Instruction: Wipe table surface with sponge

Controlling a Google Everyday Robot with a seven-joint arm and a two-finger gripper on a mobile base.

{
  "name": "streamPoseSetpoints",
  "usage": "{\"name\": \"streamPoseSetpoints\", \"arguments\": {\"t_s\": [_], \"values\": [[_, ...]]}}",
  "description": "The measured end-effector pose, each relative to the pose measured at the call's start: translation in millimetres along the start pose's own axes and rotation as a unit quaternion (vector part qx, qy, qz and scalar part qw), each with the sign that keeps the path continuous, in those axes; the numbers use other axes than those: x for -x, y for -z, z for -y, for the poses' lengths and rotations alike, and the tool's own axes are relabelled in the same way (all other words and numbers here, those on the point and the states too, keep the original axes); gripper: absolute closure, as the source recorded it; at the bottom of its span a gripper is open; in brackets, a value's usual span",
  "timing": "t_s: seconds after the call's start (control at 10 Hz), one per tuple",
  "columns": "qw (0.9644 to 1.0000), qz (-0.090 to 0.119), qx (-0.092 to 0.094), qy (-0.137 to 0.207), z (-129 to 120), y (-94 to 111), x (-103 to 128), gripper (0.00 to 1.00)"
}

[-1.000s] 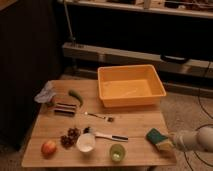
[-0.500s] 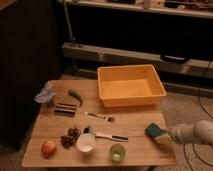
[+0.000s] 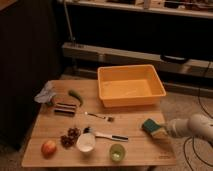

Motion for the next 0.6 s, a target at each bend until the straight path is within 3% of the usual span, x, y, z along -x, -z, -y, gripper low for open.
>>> {"name": "streamPoseSetpoints", "arguments": {"t_s": [0.6], "values": [[0.9991,0.019,0.016,0.035,-28,-6,30,1.0]]}}
